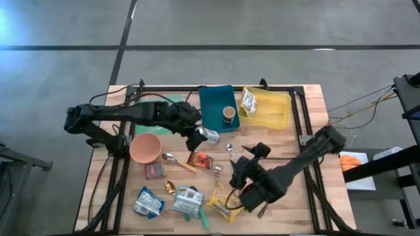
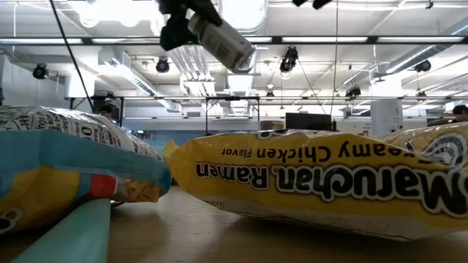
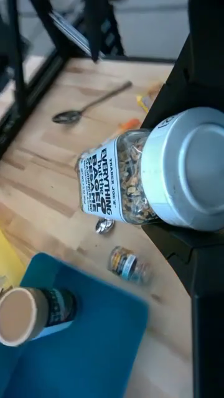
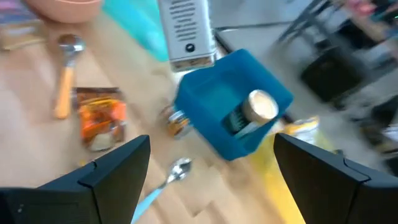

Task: Pick & Place Food Item
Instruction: Put the white seasoning bottle into the blue bin

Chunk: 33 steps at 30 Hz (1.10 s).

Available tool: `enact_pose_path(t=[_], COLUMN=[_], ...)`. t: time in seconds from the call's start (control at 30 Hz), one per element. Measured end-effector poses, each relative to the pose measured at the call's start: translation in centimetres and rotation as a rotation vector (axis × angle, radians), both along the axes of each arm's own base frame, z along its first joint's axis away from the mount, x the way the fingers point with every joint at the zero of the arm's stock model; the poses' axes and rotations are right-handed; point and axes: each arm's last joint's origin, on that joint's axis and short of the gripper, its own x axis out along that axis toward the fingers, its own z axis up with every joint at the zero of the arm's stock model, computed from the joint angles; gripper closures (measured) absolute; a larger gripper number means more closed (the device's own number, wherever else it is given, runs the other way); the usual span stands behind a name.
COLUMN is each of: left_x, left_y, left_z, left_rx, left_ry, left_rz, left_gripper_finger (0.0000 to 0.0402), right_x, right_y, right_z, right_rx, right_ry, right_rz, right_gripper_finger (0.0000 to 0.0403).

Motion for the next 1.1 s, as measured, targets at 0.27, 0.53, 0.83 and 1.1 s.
enact_pose_path(t=[0.27, 0.53, 0.83, 1.1], left_x=[2.8, 5.9, 6.9, 7.2], left_y=[2.5, 5.2, 9.1, 12.5], left_z=[0.6, -0.8, -3.6, -6.6], left_rx=[0.149, 0.236, 0.275, 0.248], left_ry=[0.257, 0.357, 0.467, 0.549], left_rz=[-0.019, -0.111, -0.102, -0.072], left_gripper_finger=[0.0210, 0.0210, 0.0210, 0.0210], right_x=[-3.1, -5.5, -6.5, -6.1], right_y=[-1.7, -3.7, -4.3, -5.3], right_z=[-1.4, -3.6, -5.9, -6.4], right_rx=[0.315, 0.447, 0.435, 0.402], right_ry=[-0.225, -0.537, -0.587, -0.555], right_rz=[0.337, 0.484, 0.544, 0.510], right_gripper_finger=[0.0062, 0.0062, 0.0062, 0.0062])
